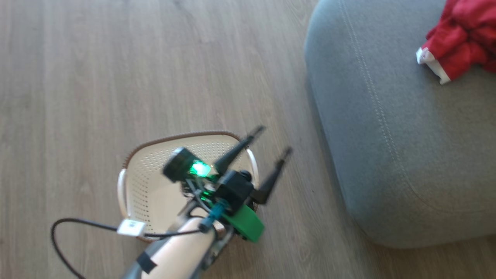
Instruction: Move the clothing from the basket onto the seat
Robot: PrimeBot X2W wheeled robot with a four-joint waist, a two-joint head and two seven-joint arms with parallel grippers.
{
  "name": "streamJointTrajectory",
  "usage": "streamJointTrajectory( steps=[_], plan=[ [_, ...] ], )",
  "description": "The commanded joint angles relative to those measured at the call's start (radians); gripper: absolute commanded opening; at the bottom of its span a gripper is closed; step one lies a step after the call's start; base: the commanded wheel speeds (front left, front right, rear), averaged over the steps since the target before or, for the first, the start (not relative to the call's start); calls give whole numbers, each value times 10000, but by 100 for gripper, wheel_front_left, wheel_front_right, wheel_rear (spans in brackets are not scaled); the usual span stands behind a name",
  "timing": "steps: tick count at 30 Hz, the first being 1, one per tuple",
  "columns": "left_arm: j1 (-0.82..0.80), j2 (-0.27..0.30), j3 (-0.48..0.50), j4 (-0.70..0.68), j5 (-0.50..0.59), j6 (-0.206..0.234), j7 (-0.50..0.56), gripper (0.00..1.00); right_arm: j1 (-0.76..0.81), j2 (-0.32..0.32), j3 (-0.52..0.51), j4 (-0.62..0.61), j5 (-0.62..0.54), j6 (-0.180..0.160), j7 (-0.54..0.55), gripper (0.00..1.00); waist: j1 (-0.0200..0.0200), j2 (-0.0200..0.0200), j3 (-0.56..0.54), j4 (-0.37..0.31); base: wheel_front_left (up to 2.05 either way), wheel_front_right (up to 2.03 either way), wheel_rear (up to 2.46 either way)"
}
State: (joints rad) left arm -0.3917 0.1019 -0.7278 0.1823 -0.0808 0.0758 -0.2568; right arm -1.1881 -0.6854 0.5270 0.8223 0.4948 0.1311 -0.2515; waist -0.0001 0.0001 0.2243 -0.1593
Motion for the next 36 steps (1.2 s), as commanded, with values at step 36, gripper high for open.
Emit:
streamJointTrajectory(
  steps=[36],
  plan=[
    [2867, -509, 4848, -837, 82, 1361, -49, 100, 11116, 5377, -5161, -8113, -3523, -4, -102, 100, 1, -1, -1861, 2198, 0, 0, 0]
  ],
)
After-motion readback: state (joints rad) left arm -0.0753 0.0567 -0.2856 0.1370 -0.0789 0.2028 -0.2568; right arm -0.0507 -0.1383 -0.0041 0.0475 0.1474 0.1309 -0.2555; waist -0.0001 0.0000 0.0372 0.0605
